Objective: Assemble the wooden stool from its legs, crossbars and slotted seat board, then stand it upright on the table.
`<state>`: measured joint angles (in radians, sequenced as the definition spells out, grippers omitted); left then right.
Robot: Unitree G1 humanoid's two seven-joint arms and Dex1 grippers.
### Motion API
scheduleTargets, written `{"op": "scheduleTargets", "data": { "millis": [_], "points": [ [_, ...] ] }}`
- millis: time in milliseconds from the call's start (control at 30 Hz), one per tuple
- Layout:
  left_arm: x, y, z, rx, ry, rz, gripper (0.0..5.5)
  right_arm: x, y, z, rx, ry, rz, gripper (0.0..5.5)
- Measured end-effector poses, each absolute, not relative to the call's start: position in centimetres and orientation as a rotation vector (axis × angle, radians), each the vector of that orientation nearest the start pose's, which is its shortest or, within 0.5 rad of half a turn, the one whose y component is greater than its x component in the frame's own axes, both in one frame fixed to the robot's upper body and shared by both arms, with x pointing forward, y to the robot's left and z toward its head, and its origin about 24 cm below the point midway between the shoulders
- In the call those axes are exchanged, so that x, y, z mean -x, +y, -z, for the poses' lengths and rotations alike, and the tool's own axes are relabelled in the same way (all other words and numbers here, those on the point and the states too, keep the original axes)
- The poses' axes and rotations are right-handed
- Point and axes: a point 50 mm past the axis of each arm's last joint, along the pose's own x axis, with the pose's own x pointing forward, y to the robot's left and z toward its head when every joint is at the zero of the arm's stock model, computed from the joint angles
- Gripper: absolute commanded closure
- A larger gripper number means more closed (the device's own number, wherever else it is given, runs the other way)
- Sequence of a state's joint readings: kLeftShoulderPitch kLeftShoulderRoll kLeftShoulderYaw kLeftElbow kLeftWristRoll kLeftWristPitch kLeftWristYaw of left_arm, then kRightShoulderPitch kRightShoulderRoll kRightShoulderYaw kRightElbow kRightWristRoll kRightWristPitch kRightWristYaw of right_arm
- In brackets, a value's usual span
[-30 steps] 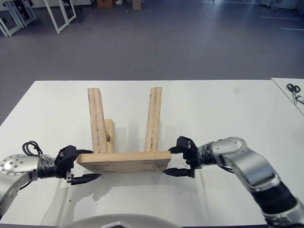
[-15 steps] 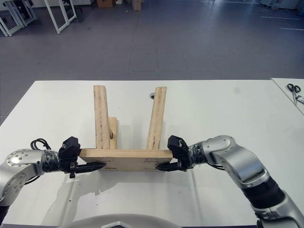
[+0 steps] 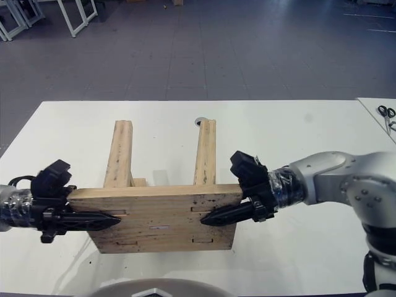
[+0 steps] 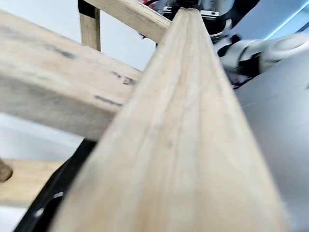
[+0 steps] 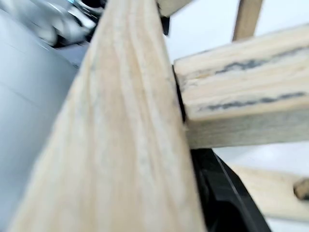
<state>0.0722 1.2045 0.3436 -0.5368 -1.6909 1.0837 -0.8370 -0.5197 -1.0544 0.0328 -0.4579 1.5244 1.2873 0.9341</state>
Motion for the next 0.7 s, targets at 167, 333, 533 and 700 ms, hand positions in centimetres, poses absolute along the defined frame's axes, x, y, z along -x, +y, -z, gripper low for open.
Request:
{"op": "scheduleTargets", "data": {
  "millis": [167,333,533,700],
  "points": [
    [-19.6,21.7,-20.5,0.748,0.678,1.368,2.72,-23.8,-16.3,-23.2,-0.591,0.795,-1.633,3.66],
    [-26.0,23.0,-18.4,1.063,0.625,1.139,1.81,-29.6,-16.3,-19.5,-0.984,0.833,-1.350,3.06],
    [-29.7,23.5,-15.5,1.251,0.666,0.836,0.85,-32.2,-17.1,-16.6,-1.131,0.838,-1.116,1.91],
    [-30.3,25.6,-16.2,1.264,0.547,0.705,0.79,-32.9,-18.9,-16.6,-1.153,0.774,-1.013,1.70]
  ]
}}
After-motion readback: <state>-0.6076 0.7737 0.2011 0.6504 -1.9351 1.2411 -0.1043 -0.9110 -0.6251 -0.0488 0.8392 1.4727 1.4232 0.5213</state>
